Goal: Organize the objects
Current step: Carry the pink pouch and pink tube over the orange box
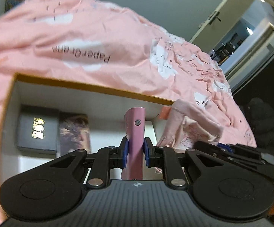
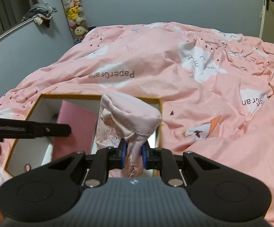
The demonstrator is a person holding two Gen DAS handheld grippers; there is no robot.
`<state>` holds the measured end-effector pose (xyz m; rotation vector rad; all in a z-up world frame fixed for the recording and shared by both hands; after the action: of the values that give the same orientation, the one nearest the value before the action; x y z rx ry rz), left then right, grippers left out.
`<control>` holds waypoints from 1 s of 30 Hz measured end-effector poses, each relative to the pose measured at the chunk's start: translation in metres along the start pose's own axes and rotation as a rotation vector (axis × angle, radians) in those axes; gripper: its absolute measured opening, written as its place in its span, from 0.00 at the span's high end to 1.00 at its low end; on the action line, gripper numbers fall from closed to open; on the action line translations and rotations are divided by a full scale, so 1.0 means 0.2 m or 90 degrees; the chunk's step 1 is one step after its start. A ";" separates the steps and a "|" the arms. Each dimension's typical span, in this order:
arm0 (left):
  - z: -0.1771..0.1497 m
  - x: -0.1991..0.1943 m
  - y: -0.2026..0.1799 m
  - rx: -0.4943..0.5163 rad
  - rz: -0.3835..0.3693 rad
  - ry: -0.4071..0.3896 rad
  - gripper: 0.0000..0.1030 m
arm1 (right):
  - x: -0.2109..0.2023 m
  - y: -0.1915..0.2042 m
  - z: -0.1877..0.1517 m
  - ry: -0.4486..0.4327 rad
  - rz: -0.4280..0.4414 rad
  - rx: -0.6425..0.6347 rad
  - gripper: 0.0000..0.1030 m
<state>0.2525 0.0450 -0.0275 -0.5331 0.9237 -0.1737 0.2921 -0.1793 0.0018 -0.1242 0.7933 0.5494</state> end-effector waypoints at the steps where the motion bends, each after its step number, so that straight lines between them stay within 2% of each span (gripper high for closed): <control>1: 0.01 0.04 0.01 -0.012 -0.004 0.010 0.81 | 0.02 -0.02 0.01 0.001 0.002 0.004 0.83; 5: 0.05 0.20 0.06 -0.042 0.004 0.041 0.81 | 0.08 -0.06 0.04 0.015 0.003 0.009 0.83; 11: 0.07 0.38 0.19 -0.132 -0.039 0.085 0.81 | 0.15 -0.07 0.05 0.024 0.005 0.006 0.83; 15: 0.08 0.42 0.23 -0.138 -0.021 0.088 0.81 | 0.20 -0.07 0.05 0.031 -0.001 -0.001 0.83; 17: 0.09 0.41 0.23 -0.123 0.005 0.084 0.81 | 0.22 -0.07 0.05 0.036 -0.001 0.000 0.83; 20: 0.10 0.42 0.20 -0.070 0.076 0.083 0.78 | 0.24 -0.07 0.05 0.041 0.005 -0.001 0.83; 25: 0.09 0.47 0.18 -0.038 0.116 0.092 0.71 | 0.28 -0.04 0.07 0.052 0.007 -0.008 0.83; 30: 0.09 0.47 0.12 0.038 0.174 0.058 0.70 | 0.28 0.00 0.10 0.067 0.023 -0.015 0.82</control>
<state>0.3208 0.0380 -0.0981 -0.3416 1.0672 0.0227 0.3378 -0.1499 -0.0243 -0.1614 0.8925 0.5896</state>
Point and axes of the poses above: each gripper's, at about its wrist camera, not at the fingertips, and x roughly the way its jaws point, y to its left, z to its top, the point moved 1 cm from there along x, roughly the way its jaws point, and after that the axes turned 4 degrees about -x, right-handed, at the moved point
